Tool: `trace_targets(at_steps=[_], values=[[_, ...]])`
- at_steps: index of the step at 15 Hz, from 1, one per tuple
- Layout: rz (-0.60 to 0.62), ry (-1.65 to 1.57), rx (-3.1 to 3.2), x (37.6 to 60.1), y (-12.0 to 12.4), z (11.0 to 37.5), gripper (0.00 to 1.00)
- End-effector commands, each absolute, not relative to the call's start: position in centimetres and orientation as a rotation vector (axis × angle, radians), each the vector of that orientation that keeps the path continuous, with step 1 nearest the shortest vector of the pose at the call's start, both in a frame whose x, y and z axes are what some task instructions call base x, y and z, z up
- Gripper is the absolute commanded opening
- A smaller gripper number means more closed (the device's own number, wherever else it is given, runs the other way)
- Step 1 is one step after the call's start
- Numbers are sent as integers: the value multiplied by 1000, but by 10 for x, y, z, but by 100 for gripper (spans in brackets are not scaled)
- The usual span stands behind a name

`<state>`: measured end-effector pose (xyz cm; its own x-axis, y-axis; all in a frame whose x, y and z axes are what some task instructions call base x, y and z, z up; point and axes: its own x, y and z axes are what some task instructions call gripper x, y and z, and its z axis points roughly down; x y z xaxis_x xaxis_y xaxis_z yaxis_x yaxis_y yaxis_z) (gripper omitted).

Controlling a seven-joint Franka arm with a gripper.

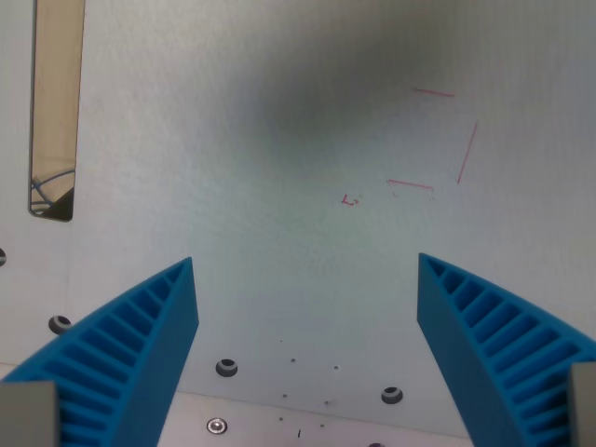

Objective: Move in base negative y

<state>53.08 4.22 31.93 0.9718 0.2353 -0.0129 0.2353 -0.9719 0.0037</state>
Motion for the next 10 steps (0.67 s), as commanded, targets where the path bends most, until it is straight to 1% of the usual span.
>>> trace_targets(at_steps=[1,10], values=[[-12,372,3114,530,37,322,100],[-12,372,3114,520,-12,321,100]])
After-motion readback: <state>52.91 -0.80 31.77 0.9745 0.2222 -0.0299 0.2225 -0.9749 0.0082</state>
